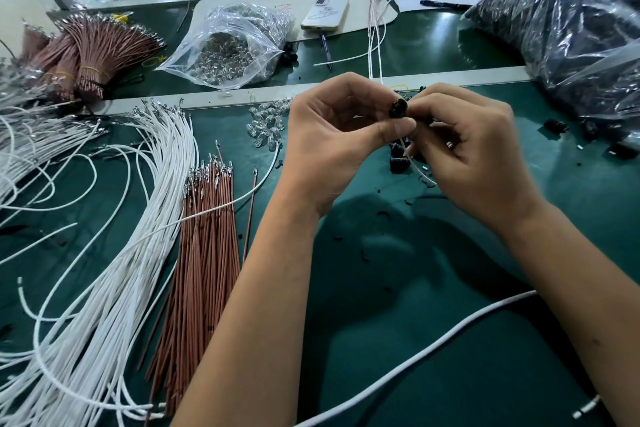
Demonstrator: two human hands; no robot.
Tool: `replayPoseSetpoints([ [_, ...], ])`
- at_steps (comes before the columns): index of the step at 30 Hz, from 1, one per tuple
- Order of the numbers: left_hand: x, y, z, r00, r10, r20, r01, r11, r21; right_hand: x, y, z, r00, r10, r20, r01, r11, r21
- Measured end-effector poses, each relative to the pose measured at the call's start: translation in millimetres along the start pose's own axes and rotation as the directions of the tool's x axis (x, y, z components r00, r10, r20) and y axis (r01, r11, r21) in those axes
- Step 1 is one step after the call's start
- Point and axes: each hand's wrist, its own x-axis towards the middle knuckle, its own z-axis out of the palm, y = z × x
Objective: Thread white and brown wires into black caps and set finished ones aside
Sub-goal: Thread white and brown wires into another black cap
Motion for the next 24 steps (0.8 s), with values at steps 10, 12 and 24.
replayPoseSetpoints([
  [10,-0.8,0.3,1.6,0.999,0.026,0.027,-0.025,0.999,-0.025,-0.7,-1.4,-3.3,0.996,-0.022,-0.085,0.018,0.999,-0.052],
  [12,-0.9,0.1,1.7,0.999,0.029,0.030,-0.028,0.999,-0.035,-1.0,-1.2,-4.2,0.996,-0.020,-0.092,0.014,0.998,-0.058],
  [24,-2.1,1.4,1.3,0.998,0.041,0.054,-0.036,0.996,-0.086,-0.4,0.5,-4.7,0.997,-0.026,-0.071,0.023,0.999,-0.043],
])
